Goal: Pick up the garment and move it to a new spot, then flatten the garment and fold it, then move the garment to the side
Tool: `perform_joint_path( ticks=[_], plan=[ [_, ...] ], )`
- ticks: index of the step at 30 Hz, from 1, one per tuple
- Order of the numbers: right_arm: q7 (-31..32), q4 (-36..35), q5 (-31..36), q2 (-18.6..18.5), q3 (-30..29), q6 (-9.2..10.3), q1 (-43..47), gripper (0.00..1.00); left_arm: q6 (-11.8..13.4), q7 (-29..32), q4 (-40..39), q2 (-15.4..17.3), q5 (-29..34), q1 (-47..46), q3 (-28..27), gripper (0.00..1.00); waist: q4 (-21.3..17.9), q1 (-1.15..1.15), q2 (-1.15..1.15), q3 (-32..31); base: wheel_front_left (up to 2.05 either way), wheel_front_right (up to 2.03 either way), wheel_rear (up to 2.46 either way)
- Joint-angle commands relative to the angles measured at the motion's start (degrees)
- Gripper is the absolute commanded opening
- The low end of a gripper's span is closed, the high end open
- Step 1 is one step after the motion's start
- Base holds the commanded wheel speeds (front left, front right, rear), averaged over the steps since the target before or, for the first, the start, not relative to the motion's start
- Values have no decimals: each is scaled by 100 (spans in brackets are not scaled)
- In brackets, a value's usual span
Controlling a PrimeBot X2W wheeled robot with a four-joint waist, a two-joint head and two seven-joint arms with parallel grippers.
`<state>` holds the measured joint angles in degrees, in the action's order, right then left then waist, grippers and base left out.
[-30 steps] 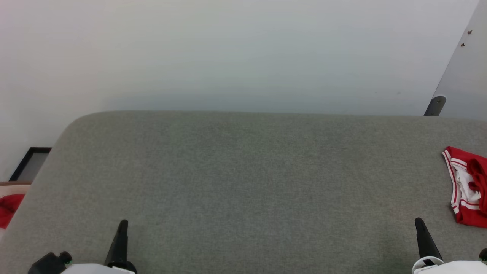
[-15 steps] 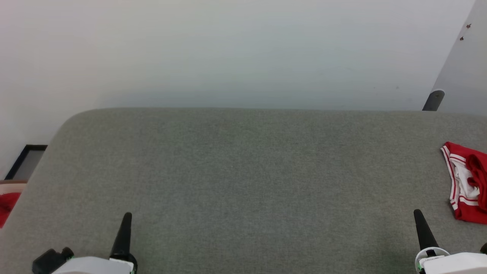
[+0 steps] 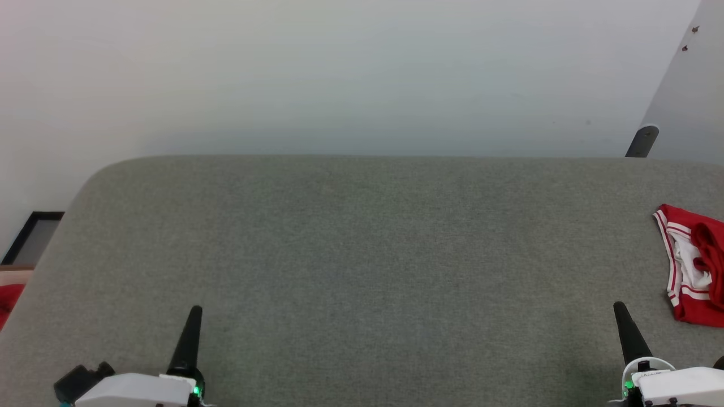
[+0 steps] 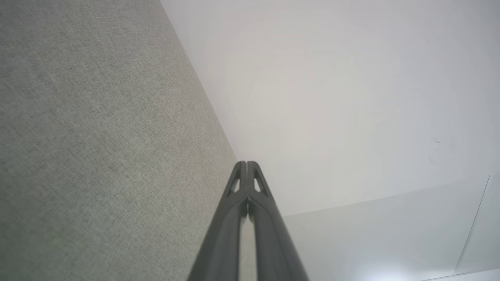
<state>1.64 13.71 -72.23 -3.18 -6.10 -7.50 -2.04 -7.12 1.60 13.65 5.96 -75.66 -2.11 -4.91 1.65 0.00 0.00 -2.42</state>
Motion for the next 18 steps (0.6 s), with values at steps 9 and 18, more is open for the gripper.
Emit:
perform_joint_path(
  ticks=[9, 18],
  plan=[
    [145, -16, -569, 11, -24, 0, -205, 0, -45, 142, -10, -77, -472, -185, -63, 0, -38, 0, 0, 58, 0, 0, 0],
    [249, -2, -1006, 19, -31, 0, -273, 0, -51, 245, 8, -145, -830, -267, -96, 0, -71, 0, 0, 112, 0, 0, 0]
  ],
)
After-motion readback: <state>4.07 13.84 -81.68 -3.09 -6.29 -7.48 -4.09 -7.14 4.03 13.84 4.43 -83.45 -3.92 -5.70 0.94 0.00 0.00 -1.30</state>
